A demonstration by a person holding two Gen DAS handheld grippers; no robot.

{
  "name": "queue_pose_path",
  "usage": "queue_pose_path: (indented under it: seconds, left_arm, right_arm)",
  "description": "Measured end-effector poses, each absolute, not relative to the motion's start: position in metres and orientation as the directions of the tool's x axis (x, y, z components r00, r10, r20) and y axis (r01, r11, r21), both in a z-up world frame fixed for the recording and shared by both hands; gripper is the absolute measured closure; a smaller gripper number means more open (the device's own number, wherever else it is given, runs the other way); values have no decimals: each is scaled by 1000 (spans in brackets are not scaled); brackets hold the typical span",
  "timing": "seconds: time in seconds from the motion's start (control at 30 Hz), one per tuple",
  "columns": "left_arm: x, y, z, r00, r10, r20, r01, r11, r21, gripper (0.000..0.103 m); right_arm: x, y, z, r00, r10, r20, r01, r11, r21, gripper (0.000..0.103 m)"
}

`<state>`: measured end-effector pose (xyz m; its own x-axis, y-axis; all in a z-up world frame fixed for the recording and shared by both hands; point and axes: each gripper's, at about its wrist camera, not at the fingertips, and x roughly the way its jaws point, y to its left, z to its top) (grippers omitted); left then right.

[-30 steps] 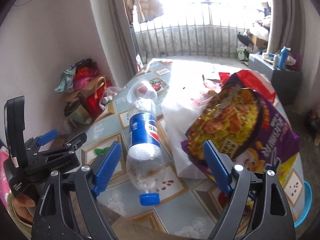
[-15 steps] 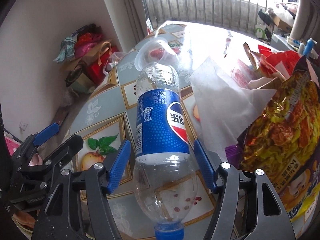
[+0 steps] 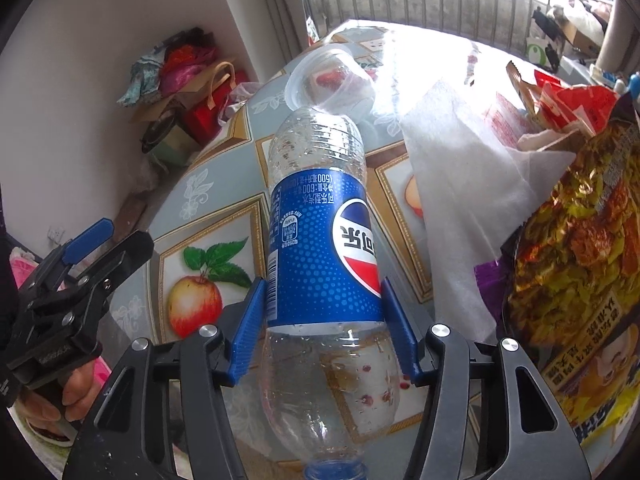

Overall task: Collect trash
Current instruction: 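Lift the bottle with the right gripper while the left gripper grasps the purple snack bag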

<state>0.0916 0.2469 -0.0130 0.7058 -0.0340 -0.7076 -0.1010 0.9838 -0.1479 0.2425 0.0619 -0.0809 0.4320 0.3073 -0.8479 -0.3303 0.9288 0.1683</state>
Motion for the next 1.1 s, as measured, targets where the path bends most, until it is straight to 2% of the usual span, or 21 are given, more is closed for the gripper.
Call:
queue_pose_path:
  seconds: [0.27, 0.4, 0.6, 0.77, 0.87, 0.93, 1.1]
  left_arm:
    - [80, 227, 1, 726, -25, -688, -81, 989, -122, 8]
    - [77, 201, 11, 738, -54, -673, -28, 994, -110, 8]
    - [75, 137, 22, 726, -202, -657, 128, 979, -160, 9]
    - [69, 60, 10, 613, -417, -671, 348, 905, -244, 17]
    - [69, 19, -11, 480, -531, -698, 432, 836, -338, 29]
    - [75, 3, -25, 412, -574, -708, 433, 807, -402, 40]
    - [95, -12, -52, 335, -621, -708, 366, 779, -510, 50]
  right_arm:
    - [186, -1, -54, 435, 424, -794, -308, 899, 311, 50]
    - [145, -52, -28, 504, 465, -728, -291, 885, 364, 50]
    - [96, -141, 6, 668, 372, -644, -143, 914, 379, 50]
    - [71, -217, 4, 759, 238, -606, 34, 915, 402, 50]
    - [83, -236, -9, 773, 219, -596, 85, 894, 440, 50]
    - [95, -241, -19, 777, 223, -589, 90, 886, 455, 50]
    - [124, -247, -46, 756, 255, -603, 81, 878, 472, 49]
